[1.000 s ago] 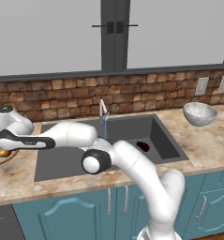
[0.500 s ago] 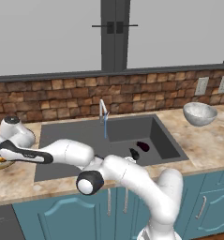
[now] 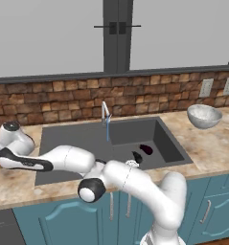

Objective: Pick the eggplants from the sink and place them in one bowl. Place the orange in the other bowl. Then turn off the sink faucet.

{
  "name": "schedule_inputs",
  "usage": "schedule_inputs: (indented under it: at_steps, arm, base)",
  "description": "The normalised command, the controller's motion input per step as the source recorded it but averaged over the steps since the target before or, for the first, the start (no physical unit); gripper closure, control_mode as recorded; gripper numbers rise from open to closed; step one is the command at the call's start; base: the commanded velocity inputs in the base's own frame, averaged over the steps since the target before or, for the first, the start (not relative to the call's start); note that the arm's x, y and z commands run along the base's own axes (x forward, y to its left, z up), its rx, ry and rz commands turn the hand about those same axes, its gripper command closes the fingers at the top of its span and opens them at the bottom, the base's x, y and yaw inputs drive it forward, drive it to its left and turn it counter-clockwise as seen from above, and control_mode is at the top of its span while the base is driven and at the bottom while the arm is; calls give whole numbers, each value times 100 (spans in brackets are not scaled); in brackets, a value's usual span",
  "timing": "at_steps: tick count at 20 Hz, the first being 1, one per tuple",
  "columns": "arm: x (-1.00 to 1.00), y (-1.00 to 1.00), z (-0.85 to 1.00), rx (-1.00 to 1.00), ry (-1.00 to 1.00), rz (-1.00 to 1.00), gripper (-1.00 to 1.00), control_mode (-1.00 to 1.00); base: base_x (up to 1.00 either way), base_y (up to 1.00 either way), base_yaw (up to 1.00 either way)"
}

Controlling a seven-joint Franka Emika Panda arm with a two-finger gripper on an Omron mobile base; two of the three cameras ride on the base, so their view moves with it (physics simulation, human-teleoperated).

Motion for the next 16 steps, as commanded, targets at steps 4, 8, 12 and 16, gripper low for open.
schedule_inputs:
  at_steps: [4,8,12,16]
  arm:
    - [20,16,79,-17,16,0,-100,-100]
    - [20,1,80,-13,16,0,-100,-100]
    - [4,0,77,-12,8,0,-100,-100]
    - [0,0,83,-10,2,0,-100,-100]
  base:
    - [0,0,0]
    - [0,0,0]
    - [0,0,0]
    - [0,0,0]
